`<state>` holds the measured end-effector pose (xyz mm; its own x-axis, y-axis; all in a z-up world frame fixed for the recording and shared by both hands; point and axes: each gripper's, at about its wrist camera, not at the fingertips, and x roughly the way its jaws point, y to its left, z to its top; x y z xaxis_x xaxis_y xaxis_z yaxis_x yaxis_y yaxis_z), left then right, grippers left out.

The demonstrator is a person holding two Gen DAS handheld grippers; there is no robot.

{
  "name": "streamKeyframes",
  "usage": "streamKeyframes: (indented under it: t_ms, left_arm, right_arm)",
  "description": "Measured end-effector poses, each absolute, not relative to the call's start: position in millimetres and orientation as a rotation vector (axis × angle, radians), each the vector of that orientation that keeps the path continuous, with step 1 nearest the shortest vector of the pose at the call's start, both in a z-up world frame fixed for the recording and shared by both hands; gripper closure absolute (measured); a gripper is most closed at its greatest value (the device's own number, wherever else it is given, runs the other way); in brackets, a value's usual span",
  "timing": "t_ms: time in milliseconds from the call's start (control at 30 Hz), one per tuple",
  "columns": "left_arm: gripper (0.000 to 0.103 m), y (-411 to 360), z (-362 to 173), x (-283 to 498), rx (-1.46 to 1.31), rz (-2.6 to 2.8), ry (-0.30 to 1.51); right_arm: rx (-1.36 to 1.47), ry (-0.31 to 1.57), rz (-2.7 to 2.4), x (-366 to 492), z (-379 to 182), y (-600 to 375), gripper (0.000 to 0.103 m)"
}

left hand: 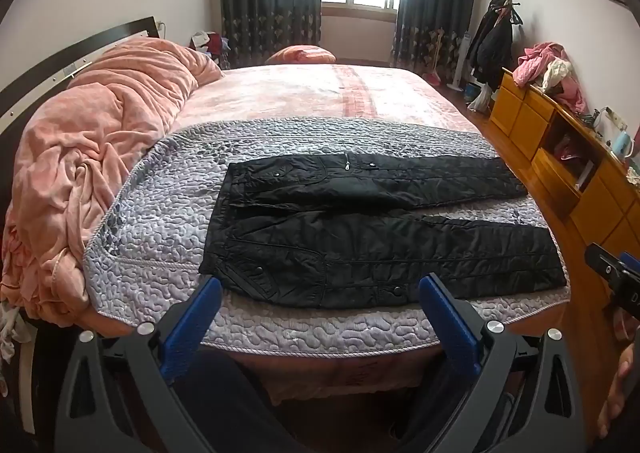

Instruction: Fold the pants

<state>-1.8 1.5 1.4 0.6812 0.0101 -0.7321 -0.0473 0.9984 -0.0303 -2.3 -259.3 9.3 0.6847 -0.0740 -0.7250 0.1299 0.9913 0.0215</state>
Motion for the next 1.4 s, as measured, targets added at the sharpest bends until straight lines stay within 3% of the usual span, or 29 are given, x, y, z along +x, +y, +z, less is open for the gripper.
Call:
streamKeyframes:
  t_ms: [1400]
  left_arm:
    - [0.004, 2.5, -1.5, -0.2, -0.039, 0.033, 0.824]
  right_arm:
    - [0.072, 0.81, -0.113, -3.5, 8.4, -255.9, 0.002]
